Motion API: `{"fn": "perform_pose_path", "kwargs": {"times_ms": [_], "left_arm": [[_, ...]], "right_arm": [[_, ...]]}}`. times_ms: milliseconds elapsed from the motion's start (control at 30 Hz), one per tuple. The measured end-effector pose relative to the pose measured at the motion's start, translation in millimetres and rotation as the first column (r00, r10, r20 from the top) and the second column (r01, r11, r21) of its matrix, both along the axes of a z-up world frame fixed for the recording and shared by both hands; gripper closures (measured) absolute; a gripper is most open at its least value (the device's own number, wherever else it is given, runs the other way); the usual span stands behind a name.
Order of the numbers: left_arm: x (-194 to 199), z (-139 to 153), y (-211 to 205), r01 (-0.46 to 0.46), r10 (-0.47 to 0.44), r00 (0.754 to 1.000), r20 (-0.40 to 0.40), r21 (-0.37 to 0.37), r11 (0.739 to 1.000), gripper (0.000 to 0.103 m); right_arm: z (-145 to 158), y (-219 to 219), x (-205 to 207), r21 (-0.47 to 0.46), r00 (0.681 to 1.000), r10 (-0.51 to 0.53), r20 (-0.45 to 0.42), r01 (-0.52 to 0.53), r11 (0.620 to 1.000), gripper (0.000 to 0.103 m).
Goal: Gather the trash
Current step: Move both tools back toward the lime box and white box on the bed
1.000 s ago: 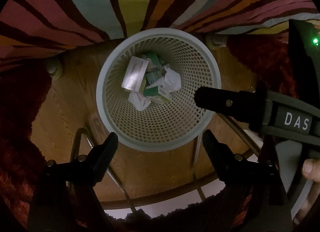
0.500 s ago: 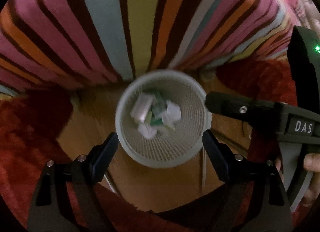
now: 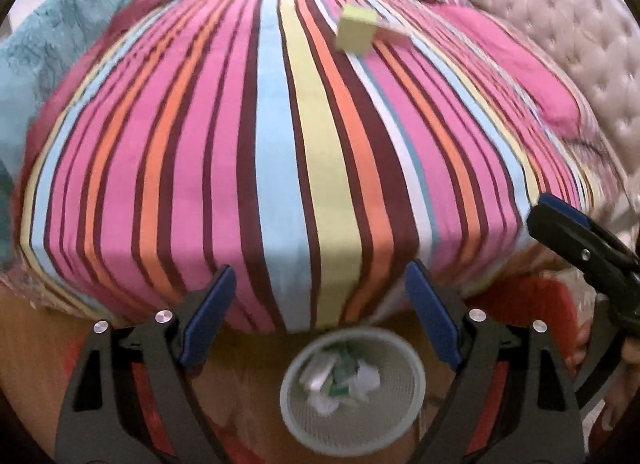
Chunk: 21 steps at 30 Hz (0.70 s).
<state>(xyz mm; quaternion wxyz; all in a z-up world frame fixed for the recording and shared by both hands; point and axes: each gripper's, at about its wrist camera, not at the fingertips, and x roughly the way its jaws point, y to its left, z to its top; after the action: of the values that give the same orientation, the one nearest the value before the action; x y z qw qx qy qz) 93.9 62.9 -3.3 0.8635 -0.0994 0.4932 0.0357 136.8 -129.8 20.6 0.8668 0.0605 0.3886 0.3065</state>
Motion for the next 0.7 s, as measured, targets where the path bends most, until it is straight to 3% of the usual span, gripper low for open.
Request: {"fn": "perform_pose_path", "kwargs": {"times_ms": [200, 700], "left_arm": [[60, 14, 2, -0.008, 0.007, 0.999, 0.042, 0.02, 1.0, 0.019], [175, 9, -5, 0.004, -0.004, 0.997, 0.078, 0.003, 1.0, 0.019]], "right_arm": [[12, 0, 43, -0.042, 0.992, -0.014, 0.125, 0.019, 0.999, 0.008], [1, -1, 158, -0.177, 0.996, 0.001, 0.092, 0.015, 0.984, 0.008]]}}
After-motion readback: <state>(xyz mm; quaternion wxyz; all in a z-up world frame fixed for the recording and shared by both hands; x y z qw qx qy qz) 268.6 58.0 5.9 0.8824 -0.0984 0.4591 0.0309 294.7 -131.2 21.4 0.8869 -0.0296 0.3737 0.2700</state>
